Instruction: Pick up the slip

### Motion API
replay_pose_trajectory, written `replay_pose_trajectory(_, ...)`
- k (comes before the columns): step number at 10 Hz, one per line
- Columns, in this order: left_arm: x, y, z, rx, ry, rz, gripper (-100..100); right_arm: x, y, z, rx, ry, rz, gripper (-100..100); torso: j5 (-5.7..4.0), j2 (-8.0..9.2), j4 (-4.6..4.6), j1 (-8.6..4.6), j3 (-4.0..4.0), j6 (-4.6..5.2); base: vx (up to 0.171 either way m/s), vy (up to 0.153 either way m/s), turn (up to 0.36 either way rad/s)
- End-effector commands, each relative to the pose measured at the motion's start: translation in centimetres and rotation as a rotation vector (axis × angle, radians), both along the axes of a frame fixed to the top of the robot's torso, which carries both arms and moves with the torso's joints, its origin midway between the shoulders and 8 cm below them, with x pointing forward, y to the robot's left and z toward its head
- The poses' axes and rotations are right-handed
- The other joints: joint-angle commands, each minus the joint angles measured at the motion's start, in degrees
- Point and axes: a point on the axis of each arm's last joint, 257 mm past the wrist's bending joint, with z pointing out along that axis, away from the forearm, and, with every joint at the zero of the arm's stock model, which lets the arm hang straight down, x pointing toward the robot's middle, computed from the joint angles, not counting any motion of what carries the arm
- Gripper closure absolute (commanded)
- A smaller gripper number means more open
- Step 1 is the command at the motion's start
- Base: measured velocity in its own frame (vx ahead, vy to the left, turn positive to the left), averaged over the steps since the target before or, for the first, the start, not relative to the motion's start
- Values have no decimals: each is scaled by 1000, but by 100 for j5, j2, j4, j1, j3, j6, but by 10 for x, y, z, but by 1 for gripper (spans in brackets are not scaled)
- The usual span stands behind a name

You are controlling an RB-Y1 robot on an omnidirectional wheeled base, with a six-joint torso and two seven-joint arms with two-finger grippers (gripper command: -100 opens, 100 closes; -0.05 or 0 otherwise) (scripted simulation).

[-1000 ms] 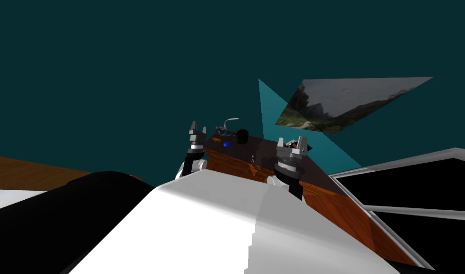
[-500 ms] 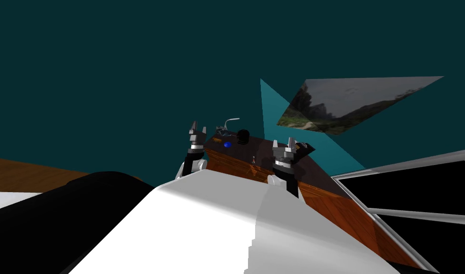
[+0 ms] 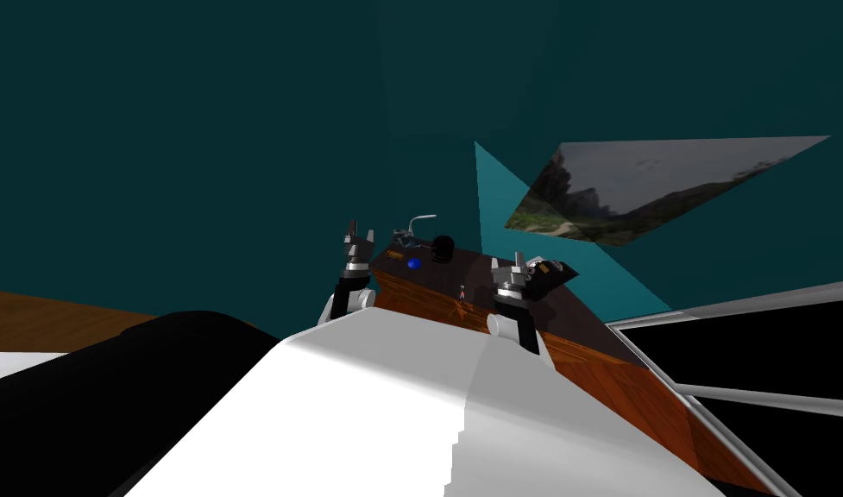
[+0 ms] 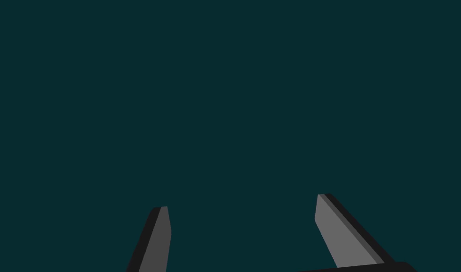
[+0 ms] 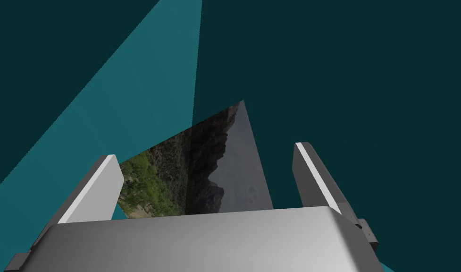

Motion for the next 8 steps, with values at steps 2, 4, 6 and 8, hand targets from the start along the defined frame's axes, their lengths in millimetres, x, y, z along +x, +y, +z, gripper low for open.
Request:
replay_pose_trajectory(2, 0, 0, 0, 0, 0, 0, 0, 14, -13, -25, 42, 67, 2, -100, 0, -1, 0, 1, -1, -1, 20, 25, 14)
replay_pose_trajectory(4, 0, 0, 0, 0, 0, 0, 0, 26, -25, -46, 84, 123, 1, -100, 0, 1, 1, -1, 1, 0, 18, 24, 14)
replay_pose_trajectory(6, 0, 0, 0, 0, 0, 0, 0, 38, -38, -67, 130, 180, -3, -100, 0, 0, 0, 1, 0, -1, 22, 27, 18)
replay_pose_trajectory(8, 0, 0, 0, 0, 0, 0, 0, 48, -52, -90, 180, 238, -11, -100, 0, 0, 0, 2, 0, 0, 20, 29, 16)
